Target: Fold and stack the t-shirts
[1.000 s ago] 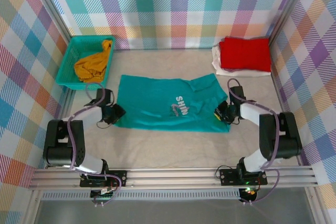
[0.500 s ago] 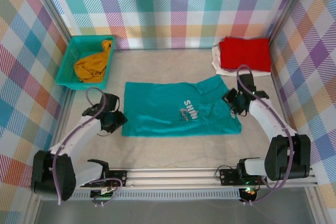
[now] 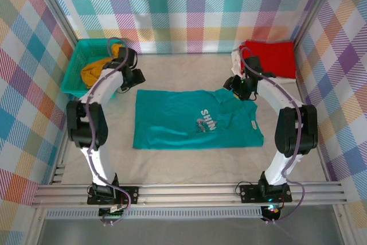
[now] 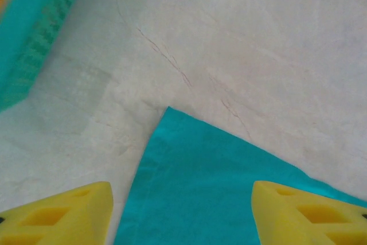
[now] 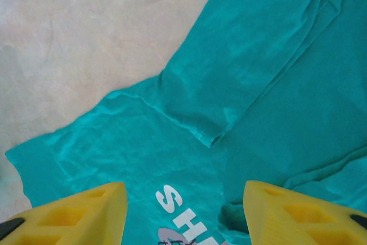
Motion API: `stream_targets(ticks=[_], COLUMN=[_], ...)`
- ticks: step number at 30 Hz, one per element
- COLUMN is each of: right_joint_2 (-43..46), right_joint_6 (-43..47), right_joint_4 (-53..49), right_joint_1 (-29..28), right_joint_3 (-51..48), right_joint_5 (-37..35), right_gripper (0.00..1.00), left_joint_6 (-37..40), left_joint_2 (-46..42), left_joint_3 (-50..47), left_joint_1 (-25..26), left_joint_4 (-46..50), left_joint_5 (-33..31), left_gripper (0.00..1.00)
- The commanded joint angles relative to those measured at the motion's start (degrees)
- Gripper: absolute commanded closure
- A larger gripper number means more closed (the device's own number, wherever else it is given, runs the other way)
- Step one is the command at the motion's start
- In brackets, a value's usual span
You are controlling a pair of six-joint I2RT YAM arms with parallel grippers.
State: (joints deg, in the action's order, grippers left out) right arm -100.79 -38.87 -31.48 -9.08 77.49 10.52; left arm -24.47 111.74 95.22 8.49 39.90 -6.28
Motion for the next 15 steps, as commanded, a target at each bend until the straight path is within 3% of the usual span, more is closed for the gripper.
stream_targets(ticks=[1,6,11,15], right_joint_2=[-0.52,-0.72,-1.15,-1.83], right_joint_6=[1.06,1.26,1.44,0.88], right_joint_4=[-1.67,-2.05,-1.67,-0.84], right_joint_1=[0.12,0.2,0.2,0.25], right_joint_3=[3.38,3.29,2.76,2.1], right_joint_5=[1.23,1.32,1.43,1.89], right_gripper=[0.42,0.4,0.4,0.39], left_joint_6=[1.71,0.85,0.13,0.38], left_joint_2=[7.84,15.97,19.89,20.88], left_joint_3=[7.85,14.6,16.24,15.37], left_joint_1=[0.57,0.41,0.23,0.93], left_joint_4=[5.94,9.75,9.98,8.88], left_joint_5=[1.55,-1.62,0.71,0.67], left_gripper=[0.33,0.32,0.32,0.4])
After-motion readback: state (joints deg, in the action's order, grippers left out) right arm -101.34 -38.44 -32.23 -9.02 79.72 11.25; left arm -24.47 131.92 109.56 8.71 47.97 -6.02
